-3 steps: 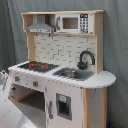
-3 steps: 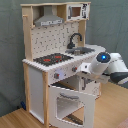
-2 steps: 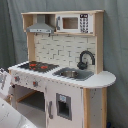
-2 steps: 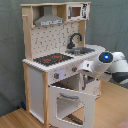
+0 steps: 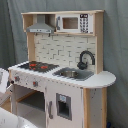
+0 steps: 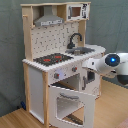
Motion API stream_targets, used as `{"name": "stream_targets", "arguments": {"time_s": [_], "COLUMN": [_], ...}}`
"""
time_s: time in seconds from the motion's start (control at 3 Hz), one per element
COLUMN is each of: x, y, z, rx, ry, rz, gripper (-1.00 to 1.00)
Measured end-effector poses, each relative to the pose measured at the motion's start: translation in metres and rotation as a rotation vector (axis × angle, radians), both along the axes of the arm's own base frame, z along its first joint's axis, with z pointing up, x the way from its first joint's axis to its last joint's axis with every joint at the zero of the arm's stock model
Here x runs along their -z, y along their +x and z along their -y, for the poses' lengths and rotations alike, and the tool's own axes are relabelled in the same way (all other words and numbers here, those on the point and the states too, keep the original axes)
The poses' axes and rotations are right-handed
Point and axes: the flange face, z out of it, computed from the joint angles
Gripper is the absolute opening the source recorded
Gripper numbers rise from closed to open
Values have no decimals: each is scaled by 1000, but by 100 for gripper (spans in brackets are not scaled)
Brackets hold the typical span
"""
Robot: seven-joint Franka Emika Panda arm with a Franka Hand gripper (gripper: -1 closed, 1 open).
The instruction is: Play with the kitchen
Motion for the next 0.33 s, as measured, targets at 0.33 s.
{"name": "stream_targets", "arguments": {"time_s": [0.33], "x": [-2], "y": [-10], "z": [1], "rx": [1], "ry": [-93], "rz": [95], "gripper": [100]}}
